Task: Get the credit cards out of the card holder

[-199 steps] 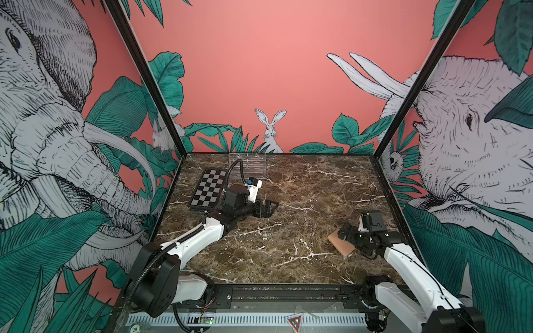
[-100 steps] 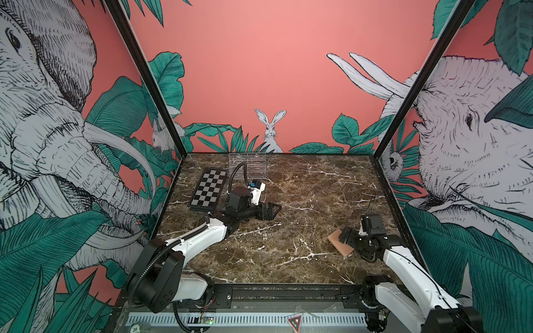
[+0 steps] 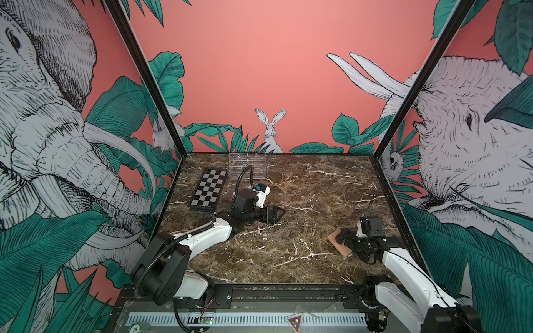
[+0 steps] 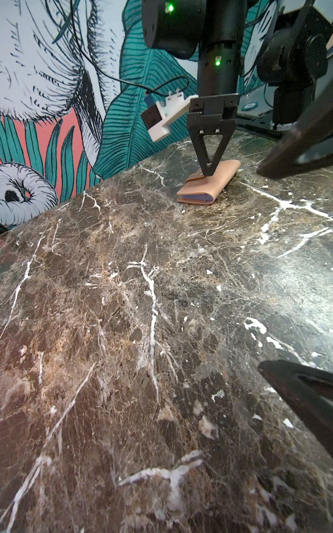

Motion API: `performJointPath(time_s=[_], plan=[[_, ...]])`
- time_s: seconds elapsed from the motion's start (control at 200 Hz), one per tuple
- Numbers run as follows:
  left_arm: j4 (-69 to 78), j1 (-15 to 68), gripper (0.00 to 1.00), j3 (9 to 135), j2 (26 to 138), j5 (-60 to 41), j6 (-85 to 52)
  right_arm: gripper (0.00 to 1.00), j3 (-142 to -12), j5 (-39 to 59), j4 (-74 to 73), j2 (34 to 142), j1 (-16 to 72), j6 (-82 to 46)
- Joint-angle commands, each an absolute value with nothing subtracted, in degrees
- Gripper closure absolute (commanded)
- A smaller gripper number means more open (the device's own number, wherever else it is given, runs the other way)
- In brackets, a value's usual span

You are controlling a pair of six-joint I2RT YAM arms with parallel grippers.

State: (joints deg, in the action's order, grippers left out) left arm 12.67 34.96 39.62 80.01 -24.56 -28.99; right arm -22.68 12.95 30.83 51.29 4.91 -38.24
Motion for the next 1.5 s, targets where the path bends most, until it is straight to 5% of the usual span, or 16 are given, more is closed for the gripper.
performJointPath(time_s=[0.0, 0.32, 0.75, 1.02, 1.235, 1.355, 1.495], plan=[[15.4, 35.4, 0.02, 40.8, 80.7, -24.7, -30.4, 0.02, -22.0, 15.4, 29.6, 50.4, 4.8, -37.7], [16.8, 36.2, 0.03, 42.4, 84.1, -25.6, -31.5, 0.02, -18.8, 25.2, 21.0, 47.5, 7.5, -42.9], [22.4, 38.6, 0.04, 41.2, 86.3, -26.3, -36.4, 0.02, -23.1, 24.8, 13.5, 52.8, 21.4, -50.8], [30.0, 43.1, 0.06, 40.4, 91.1, -27.4, -45.6, 0.02, -28.0, 18.0, 25.8, 49.8, 19.9, -43.5], [37.4, 46.4, 0.12, 40.8, 97.2, -28.2, -54.9, 0.02, -27.7, 21.8, 28.2, 49.5, 10.9, -38.1], [41.8, 48.2, 0.15, 40.5, 100.0, -27.9, -60.1, 0.14, -26.9, 23.8, 26.1, 50.9, 9.0, -36.3], [48.6, 50.0, 0.20, 39.8, 103.9, -27.9, -65.8, 0.41, -25.3, 25.8, 22.5, 53.2, 7.9, -35.5]])
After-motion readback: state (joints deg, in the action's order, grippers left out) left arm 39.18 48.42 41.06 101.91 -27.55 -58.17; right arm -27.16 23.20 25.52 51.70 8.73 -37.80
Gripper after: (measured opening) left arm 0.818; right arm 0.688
